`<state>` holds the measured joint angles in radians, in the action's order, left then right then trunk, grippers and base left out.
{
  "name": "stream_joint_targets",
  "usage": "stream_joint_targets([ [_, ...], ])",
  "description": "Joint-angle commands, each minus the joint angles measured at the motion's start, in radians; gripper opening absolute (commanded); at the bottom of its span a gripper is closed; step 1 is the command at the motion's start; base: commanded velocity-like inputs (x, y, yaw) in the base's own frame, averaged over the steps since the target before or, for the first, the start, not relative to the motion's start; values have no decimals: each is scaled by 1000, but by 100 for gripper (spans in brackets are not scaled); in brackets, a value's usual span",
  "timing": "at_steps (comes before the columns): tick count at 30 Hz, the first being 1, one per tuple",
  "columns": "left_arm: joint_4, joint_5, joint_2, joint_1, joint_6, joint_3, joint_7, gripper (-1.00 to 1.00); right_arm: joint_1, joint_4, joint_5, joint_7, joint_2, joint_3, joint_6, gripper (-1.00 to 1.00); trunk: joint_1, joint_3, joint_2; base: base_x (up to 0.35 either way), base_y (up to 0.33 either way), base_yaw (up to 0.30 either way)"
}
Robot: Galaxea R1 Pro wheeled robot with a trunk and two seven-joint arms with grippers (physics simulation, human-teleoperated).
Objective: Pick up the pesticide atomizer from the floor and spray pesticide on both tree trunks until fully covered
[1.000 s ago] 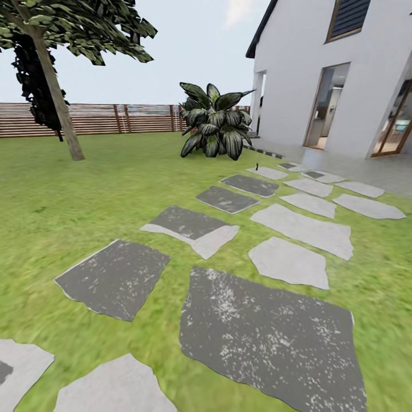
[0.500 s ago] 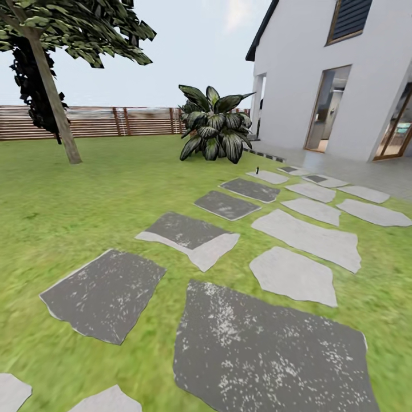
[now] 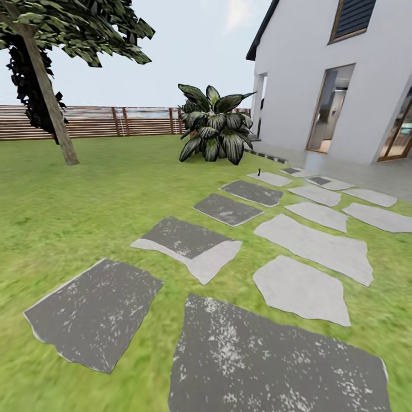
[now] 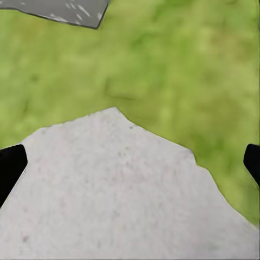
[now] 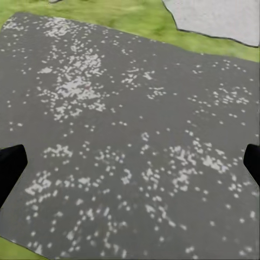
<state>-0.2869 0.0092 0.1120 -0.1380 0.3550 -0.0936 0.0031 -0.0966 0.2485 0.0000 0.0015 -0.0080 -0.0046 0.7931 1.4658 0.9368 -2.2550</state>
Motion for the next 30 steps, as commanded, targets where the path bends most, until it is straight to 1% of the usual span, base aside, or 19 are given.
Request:
stream_joint_targets([
  [1,0,0,0,0,0,0,0,100,0,0,0,0,0,0,0,100,0,0,0,338,0,0],
  [10,0,0,0,0,0,0,0,100,0,0,0,0,0,0,0,100,0,0,0,335,-70,0],
  [30,0,0,0,0,1,0,0,100,0,0,0,0,0,0,0,100,0,0,0,298,-140,0],
])
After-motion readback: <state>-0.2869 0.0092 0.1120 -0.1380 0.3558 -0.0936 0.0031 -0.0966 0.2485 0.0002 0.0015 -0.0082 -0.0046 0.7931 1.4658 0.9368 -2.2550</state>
